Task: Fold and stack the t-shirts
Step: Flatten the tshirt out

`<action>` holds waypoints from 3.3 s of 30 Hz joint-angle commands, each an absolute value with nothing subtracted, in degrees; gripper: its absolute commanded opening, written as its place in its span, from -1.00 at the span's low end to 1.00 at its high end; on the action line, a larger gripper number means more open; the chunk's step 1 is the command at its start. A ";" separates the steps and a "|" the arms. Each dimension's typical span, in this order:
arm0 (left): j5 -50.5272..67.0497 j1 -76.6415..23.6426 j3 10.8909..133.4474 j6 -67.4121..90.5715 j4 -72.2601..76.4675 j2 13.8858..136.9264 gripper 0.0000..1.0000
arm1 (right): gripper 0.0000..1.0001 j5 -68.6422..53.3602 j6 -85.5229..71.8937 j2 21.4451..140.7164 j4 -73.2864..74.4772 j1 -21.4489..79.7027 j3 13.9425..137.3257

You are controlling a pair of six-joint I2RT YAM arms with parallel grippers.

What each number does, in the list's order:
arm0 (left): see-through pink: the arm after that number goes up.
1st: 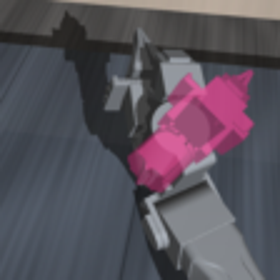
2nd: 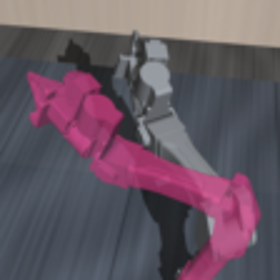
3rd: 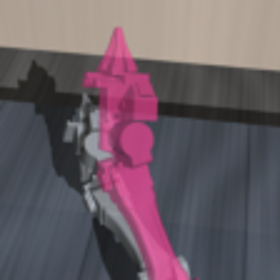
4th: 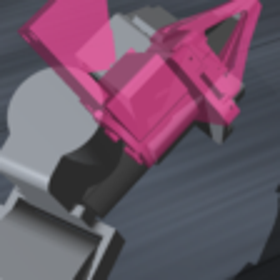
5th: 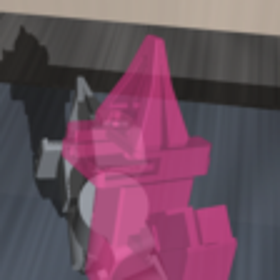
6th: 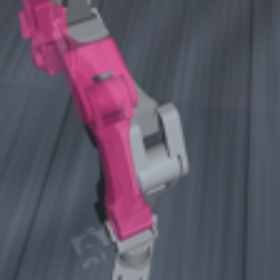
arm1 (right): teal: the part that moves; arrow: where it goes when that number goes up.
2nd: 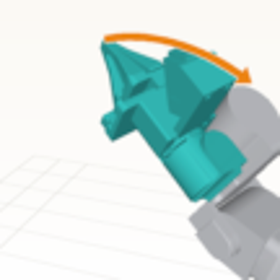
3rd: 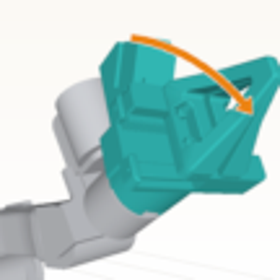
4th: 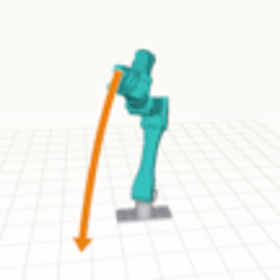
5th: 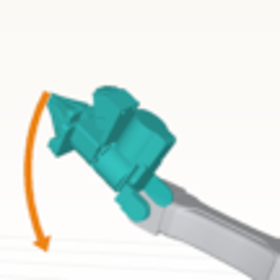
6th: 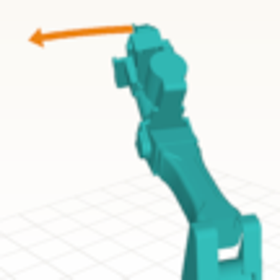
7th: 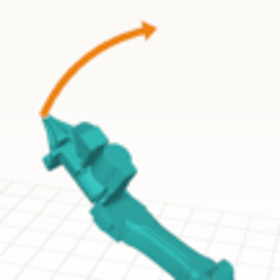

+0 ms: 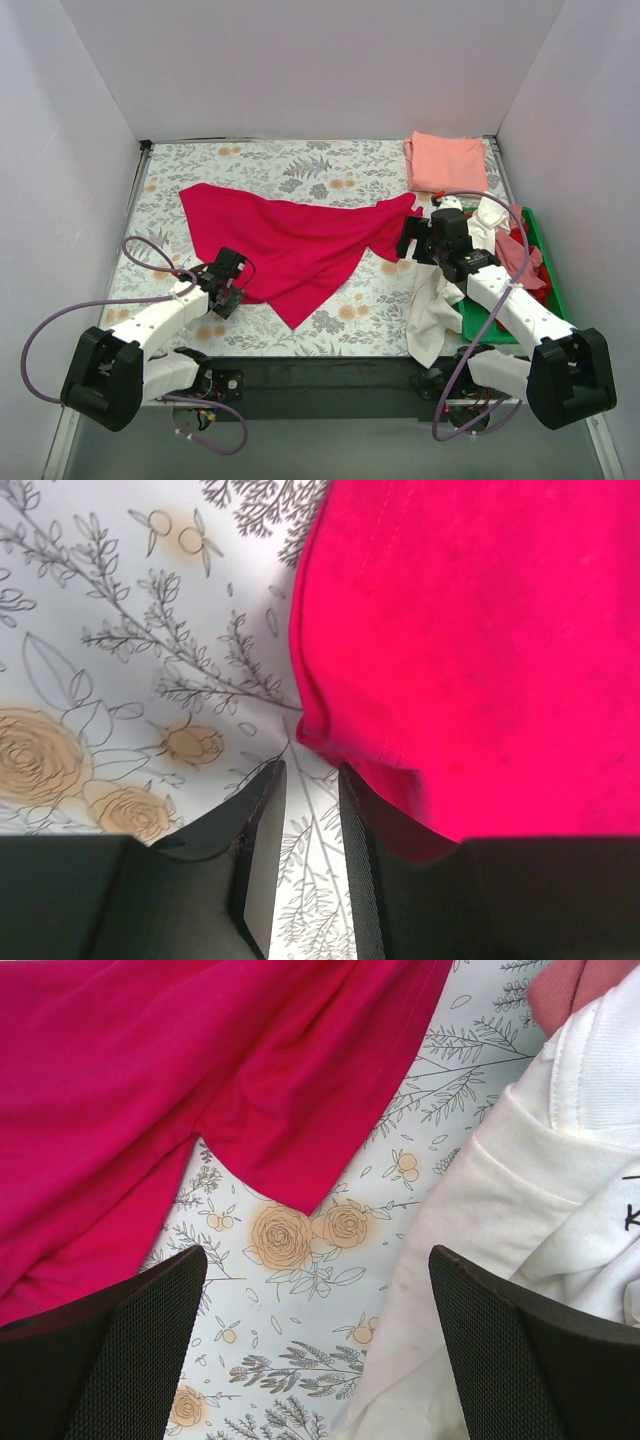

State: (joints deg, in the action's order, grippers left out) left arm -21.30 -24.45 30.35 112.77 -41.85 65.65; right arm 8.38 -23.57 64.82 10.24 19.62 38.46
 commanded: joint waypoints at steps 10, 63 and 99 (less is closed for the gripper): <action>-19.33 -22.85 28.39 113.90 -45.87 60.22 -0.41 | 0.94 8.44 -22.76 64.77 8.53 19.69 38.32; 8.17 28.74 35.69 98.70 -19.51 62.41 -1.00 | 0.79 4.67 -18.63 68.64 13.09 24.16 40.17; 12.58 21.48 35.77 95.10 -16.35 61.70 -1.00 | -0.97 8.79 -21.62 86.49 10.37 29.53 46.23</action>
State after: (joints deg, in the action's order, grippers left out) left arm 13.06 26.65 33.80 96.90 -17.45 62.26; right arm 7.05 -20.99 89.38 9.37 29.28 45.91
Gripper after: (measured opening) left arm 0.030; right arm 0.024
